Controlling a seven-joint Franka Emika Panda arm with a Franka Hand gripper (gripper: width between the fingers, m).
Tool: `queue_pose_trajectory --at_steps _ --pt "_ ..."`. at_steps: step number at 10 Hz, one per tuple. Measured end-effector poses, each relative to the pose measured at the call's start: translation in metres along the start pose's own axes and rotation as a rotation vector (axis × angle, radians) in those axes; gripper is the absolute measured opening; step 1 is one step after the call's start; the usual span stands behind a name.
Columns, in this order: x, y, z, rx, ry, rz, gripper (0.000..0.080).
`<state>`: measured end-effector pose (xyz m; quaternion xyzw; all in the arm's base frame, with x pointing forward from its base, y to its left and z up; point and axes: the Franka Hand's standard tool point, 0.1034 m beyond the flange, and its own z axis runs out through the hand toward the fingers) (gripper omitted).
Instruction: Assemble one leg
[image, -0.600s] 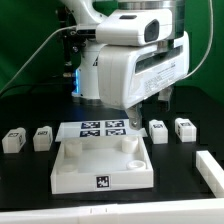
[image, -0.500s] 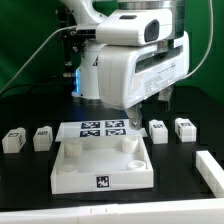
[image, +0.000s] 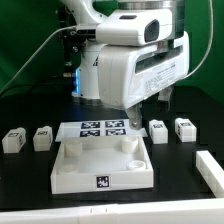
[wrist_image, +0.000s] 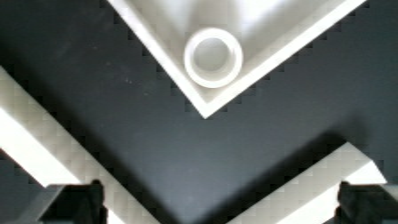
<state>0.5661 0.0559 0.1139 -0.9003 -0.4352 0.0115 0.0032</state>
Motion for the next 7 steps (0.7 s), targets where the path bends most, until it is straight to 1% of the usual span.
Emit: queue_pose_trajectory --at_steps 3,4,5,7 --pt "-0.002 0.0 0.0 0.0 -0.001 -0.038 0.065" --pt "-0.017 -0.005 0.005 0.006 -0.011 -0.086 0.065" --pt "-0.038 -0.014 0.01 0.017 -0.023 -0.164 0.065" --pt "-0.077 -0.024 0.024 0.012 -0.014 -0.435 0.065"
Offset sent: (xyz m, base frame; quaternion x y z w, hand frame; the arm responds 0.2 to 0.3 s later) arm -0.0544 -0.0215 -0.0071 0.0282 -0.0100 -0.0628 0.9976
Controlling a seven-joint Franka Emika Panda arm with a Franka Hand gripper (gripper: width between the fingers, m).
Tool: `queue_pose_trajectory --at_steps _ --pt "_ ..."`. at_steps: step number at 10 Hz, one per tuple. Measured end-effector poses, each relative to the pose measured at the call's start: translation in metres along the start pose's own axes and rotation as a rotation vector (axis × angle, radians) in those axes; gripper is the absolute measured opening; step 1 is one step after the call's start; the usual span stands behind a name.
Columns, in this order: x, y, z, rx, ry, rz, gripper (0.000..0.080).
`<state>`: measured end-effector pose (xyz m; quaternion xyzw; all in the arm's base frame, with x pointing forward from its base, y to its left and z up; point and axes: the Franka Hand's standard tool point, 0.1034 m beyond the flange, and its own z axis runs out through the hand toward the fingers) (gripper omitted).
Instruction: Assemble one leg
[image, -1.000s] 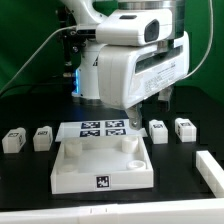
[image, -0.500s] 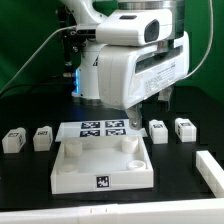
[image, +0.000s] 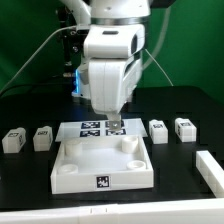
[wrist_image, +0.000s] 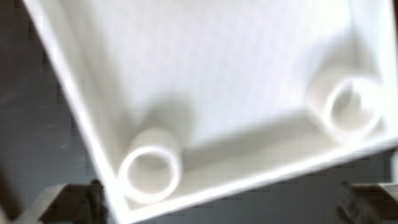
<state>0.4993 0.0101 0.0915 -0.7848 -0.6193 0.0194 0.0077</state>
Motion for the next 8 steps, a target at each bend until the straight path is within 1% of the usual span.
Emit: queue_pose_trajectory --at_steps 1,2,3,6,7,8 --pt "-0.008 -0.004 0.002 -0.009 0.004 -0.077 0.065" --pt "-0.007 -0.002 0.002 -0.009 -0.001 -0.169 0.065" --pt "-0.007 -0.001 0.002 -0.01 -0.003 -0.207 0.065" --pt "-0.009 -0.002 0.004 -0.01 -0.003 -0.206 0.065" --pt "-0.015 -0.014 0.014 -0.021 0.001 -0.21 0.065" --pt "-0.026 -0.037 0.028 -0.023 0.004 -0.215 0.065"
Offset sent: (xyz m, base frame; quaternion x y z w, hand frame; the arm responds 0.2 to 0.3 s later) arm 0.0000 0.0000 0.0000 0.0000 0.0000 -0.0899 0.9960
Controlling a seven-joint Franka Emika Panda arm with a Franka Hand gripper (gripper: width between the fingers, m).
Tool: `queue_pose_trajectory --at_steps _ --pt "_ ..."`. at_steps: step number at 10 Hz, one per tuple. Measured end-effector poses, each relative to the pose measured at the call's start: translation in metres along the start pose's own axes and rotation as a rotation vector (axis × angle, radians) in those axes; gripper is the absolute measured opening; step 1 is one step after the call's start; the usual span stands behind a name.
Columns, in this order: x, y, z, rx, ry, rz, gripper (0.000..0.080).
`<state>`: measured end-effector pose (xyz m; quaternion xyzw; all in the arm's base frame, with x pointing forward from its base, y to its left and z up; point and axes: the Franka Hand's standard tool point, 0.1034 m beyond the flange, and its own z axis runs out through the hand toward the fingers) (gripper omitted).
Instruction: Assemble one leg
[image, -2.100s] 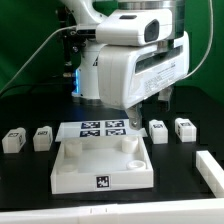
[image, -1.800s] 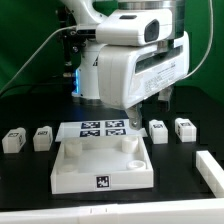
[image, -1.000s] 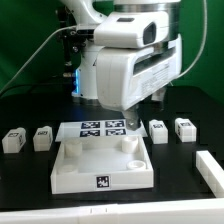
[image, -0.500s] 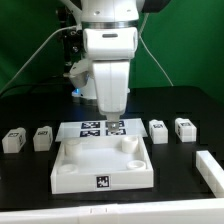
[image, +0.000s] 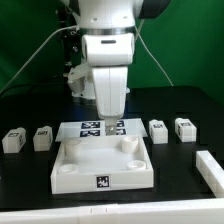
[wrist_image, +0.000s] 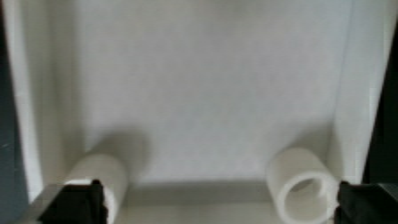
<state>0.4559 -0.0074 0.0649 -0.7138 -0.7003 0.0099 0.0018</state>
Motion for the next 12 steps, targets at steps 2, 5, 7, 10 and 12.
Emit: queue_pose_trajectory --at_steps 2,5,7,10,12 --pt "-0.006 -0.037 0.019 -0.007 0.009 -0.002 0.065" --pt "-0.006 -0.044 0.045 0.009 0.021 0.006 0.065" --pt "-0.007 -0.043 0.054 0.022 0.024 0.011 0.065" --pt "-0.007 -0.043 0.054 0.022 0.024 0.013 0.0382" --pt "-0.007 -0.043 0.054 0.022 0.024 0.013 0.0246"
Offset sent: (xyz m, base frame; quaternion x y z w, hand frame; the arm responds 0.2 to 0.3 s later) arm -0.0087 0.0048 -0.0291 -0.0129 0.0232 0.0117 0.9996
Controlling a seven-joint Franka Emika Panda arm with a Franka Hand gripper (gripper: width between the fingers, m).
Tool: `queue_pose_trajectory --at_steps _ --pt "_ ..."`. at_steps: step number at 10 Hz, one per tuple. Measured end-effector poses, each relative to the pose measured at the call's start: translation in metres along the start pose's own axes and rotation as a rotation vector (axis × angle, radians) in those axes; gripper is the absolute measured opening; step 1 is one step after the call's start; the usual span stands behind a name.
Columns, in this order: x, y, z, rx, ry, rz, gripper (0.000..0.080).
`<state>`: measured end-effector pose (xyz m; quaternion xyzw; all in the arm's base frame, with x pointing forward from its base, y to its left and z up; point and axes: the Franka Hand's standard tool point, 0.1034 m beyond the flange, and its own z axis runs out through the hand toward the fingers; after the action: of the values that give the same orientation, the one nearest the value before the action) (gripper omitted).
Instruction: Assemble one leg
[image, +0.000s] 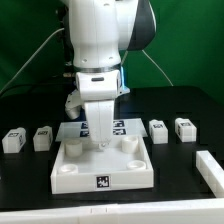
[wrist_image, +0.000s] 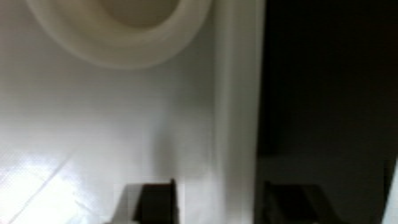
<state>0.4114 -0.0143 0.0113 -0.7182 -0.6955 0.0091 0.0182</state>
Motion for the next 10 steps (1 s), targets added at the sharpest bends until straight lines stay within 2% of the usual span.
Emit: queue_pose_trajectory --at_steps 1,10 --pt "0.0 0.0 0.0 0.0 0.0 0.0 0.0076" --pt "0.0001 0.0016 -0.0008 -0.006 0.0 0.002 0.0059"
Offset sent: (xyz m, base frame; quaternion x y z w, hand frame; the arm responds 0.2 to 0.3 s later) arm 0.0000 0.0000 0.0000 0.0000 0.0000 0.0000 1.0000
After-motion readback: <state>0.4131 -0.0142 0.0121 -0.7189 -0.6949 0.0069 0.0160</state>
